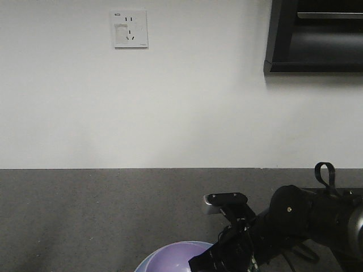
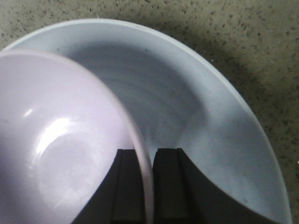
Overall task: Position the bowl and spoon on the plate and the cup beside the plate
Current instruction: 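Open the right gripper and raise it away from the bowl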
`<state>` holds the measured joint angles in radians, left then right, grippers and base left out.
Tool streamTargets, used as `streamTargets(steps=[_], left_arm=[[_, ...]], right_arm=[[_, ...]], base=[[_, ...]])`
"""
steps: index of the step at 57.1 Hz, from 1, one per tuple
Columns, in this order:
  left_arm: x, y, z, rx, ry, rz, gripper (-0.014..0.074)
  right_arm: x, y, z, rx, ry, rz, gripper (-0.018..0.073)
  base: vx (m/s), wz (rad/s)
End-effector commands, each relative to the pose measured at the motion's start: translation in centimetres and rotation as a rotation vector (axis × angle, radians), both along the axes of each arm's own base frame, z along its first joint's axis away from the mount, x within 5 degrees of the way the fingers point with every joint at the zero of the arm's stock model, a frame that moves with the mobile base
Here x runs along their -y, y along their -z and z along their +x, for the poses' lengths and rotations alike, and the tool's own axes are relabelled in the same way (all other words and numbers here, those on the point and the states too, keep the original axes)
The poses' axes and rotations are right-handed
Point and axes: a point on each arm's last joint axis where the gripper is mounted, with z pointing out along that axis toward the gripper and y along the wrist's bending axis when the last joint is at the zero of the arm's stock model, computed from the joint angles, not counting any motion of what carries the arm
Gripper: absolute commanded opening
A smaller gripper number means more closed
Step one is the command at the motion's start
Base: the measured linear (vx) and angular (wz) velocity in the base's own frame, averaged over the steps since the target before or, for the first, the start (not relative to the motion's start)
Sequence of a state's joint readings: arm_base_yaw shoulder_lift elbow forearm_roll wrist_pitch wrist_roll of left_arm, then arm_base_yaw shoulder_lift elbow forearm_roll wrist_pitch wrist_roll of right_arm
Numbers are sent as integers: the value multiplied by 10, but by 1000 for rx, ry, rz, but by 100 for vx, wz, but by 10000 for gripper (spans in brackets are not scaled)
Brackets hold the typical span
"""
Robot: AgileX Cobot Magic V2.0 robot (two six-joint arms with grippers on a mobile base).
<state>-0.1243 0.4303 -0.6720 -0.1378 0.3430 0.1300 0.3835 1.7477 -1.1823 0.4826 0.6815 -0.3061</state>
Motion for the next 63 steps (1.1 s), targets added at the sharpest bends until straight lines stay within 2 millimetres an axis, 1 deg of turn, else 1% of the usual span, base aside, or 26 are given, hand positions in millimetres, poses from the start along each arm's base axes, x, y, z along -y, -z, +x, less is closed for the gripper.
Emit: streamTargets(steps=[1, 9, 17, 22, 27, 33, 39, 42, 45, 48, 50, 54, 57, 58, 63], left_arm=[[-1, -15, 0, 98, -6, -32, -6], [-1, -15, 0, 98, -6, -32, -6], [-1, -15, 0, 98, -6, -32, -6], [-1, -15, 0, 98, -6, -32, -6], [-1, -15, 0, 98, -6, -32, -6], [-1, -15, 0, 98, -6, -32, -6], [-1, -14, 0, 94, -6, -32, -6], [0, -14, 0, 87, -5, -30, -6], [0, -13, 0, 73, -3, -28, -6], [0, -11, 0, 53, 0, -25, -6], [0, -10, 0, 41, 1, -23, -6], [0, -7, 0, 18, 5, -18, -6], [1, -6, 0, 6, 6, -16, -6], [1, -6, 0, 4, 6, -16, -6], [1, -5, 0, -8, 8, -14, -6]], right_arm=[[-1, -26, 4, 103, 17, 47, 127], [-1, -26, 4, 103, 17, 46, 296], [-1, -26, 4, 105, 17, 45, 489], [-1, -29, 5, 116, 10, 40, 575], [0, -39, 4, 140, -4, 34, 622], [2, -61, 1, 193, -28, 25, 625], [7, -89, -8, 248, -45, 14, 586], [11, -102, -13, 275, -43, 6, 546], [17, -119, -23, 310, -32, 1, 487], [22, -132, -32, 342, -21, -7, 416], [28, -142, -40, 367, -15, -20, 342], [38, -160, -57, 409, -4, -53, 168], [47, -174, -73, 445, 1, -65, 16], [49, -178, -77, 457, 2, -68, -19], [60, -190, -102, 523, 23, -47, -14]], base=[[0, 0], [0, 0], [0, 0], [0, 0], [0, 0], [0, 0], [0, 0], [0, 0], [0, 0], [0, 0], [0, 0], [0, 0], [0, 0], [0, 0], [0, 0]])
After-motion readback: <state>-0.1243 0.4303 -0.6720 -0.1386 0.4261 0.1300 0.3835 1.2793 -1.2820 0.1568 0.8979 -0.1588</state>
